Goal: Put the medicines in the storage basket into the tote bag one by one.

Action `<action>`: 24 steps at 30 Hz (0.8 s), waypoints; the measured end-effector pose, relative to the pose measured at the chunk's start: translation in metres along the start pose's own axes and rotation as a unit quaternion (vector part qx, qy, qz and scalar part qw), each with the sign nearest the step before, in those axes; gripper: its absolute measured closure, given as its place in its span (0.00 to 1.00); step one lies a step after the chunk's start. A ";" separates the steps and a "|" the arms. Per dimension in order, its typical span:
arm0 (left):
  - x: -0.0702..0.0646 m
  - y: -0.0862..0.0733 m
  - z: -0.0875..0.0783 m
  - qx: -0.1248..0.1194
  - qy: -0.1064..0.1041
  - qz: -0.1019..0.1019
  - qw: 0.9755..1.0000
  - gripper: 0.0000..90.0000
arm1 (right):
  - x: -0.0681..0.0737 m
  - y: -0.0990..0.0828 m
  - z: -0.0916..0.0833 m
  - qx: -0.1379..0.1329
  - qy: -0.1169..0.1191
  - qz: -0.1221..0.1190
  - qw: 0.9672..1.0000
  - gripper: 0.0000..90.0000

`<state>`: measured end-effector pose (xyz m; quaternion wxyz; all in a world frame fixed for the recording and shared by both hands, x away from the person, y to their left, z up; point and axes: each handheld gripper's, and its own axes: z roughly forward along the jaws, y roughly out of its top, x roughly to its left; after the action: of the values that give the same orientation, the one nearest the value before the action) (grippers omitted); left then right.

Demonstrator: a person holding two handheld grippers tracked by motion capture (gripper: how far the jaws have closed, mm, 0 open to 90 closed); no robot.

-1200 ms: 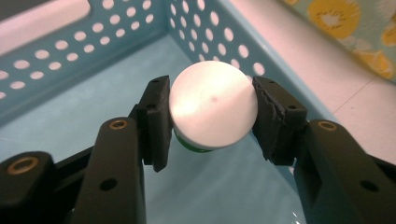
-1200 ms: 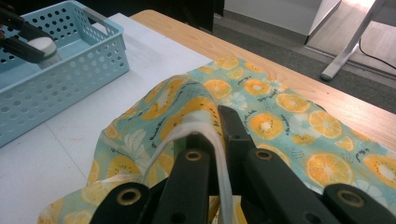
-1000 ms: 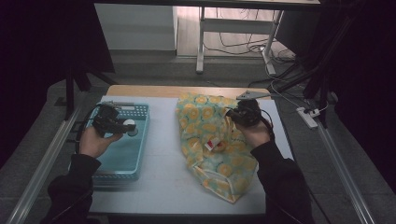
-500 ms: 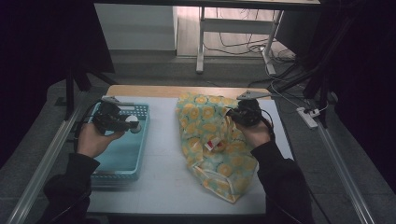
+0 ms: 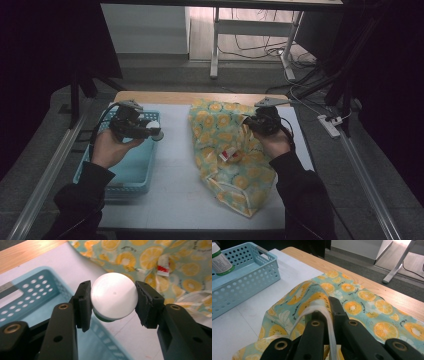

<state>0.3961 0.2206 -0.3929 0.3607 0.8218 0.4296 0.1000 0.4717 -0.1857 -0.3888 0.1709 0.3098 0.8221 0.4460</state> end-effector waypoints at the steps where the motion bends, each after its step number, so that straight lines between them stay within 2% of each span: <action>1: -0.003 0.002 0.001 -0.001 -0.004 0.000 1.000 0.57 | 0.000 0.000 0.000 -0.001 0.000 0.000 1.000 0.99; 7: -0.021 0.012 0.009 -0.002 -0.023 0.019 1.000 0.57 | 0.000 0.001 0.000 -0.002 0.000 0.000 1.000 0.99; 14: -0.043 0.021 0.026 0.002 -0.042 0.042 0.998 0.57 | 0.001 0.001 0.000 -0.002 0.000 -0.002 1.000 0.99; 24: -0.074 0.034 0.053 0.009 -0.066 0.074 0.995 0.57 | 0.000 0.003 0.000 -0.004 -0.002 -0.002 1.000 0.99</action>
<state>0.3973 0.1235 -0.3976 0.3722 0.8595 0.3437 0.0679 0.4726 -0.1846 -0.3866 0.1745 0.3082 0.8209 0.4480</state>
